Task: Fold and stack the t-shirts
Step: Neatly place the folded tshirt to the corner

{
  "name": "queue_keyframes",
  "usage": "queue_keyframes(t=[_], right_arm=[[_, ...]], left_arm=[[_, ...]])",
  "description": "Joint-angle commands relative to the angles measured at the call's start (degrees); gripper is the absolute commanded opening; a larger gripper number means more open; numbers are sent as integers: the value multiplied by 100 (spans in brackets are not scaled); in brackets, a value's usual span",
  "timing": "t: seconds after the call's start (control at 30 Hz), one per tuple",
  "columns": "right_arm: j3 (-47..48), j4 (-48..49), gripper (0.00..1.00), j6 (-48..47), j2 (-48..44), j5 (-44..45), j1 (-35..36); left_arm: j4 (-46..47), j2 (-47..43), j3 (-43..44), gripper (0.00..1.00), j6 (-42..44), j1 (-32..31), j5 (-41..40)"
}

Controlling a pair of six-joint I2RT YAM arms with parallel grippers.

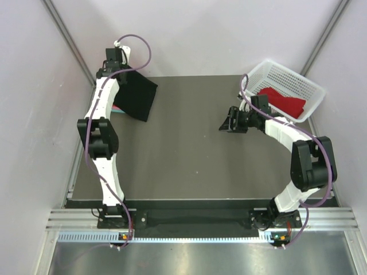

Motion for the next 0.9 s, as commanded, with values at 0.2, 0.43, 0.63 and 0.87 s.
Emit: queue_keyframes(t=[0.2,0.43,0.63,0.87], right_arm=[[293,275,59,-129,117,36,62],[275,327,59,-129,152,19,54],[284,345,60,-138,222,62,54],[362,284,60,-138,336,133,54]], left_arm=[[620,253,565,0,67,332,-331],[830,446,504,0,14,596,-656],[1164,780,495,0,-127,807,-797],[1306,1132,504,59,-548,807,-2498]])
